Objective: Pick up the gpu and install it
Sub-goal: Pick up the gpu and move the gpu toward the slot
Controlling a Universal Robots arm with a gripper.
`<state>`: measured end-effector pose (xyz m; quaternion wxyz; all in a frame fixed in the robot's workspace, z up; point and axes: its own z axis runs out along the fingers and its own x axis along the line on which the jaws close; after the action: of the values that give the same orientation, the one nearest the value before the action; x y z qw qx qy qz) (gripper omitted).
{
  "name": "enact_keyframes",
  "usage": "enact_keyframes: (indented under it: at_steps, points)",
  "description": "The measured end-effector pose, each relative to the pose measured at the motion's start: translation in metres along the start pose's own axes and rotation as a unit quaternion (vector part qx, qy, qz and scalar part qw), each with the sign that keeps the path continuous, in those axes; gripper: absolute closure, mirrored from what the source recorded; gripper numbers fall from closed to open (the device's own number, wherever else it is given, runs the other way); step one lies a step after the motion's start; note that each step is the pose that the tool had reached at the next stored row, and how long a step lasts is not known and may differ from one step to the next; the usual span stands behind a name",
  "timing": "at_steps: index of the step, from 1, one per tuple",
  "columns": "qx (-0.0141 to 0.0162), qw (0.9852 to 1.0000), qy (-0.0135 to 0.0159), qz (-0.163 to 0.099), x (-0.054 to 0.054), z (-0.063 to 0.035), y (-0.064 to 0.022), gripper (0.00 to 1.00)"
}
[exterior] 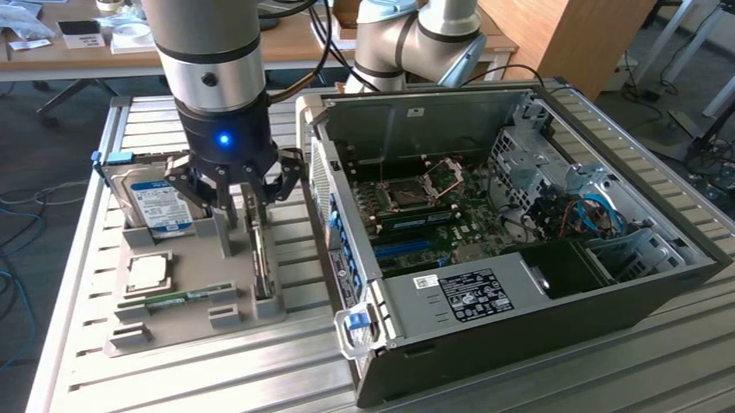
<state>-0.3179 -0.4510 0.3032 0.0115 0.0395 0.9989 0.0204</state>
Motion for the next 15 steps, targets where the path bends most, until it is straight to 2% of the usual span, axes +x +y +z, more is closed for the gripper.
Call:
enact_keyframes:
  at_steps: [15]
  points:
    - [0.0001,1.0,0.0001,0.0,0.0001,0.0056,-0.0002,0.58]
